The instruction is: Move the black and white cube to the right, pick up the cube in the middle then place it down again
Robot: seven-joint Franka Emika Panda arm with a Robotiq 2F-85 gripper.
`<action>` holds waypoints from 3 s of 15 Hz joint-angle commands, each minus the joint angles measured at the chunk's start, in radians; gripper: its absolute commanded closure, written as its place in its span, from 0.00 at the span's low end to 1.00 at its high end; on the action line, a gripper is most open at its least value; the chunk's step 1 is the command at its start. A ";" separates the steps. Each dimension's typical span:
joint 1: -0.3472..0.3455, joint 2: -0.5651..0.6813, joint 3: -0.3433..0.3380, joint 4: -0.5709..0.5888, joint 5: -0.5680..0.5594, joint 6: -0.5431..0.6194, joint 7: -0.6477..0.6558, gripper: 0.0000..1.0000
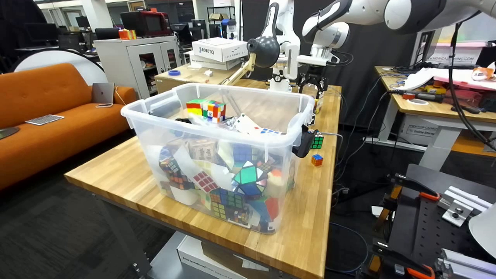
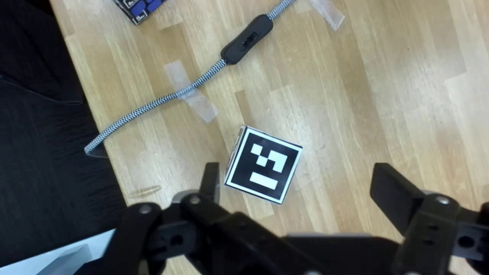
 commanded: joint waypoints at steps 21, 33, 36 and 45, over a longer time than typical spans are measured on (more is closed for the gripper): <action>0.162 -0.394 -0.040 -0.602 0.001 0.119 -0.137 0.00; 0.160 -0.396 -0.027 -0.644 -0.007 0.146 -0.315 0.00; 0.156 -0.401 -0.027 -0.669 -0.007 0.130 -0.387 0.00; 0.162 -0.374 -0.035 -0.640 -0.004 0.124 -0.369 0.00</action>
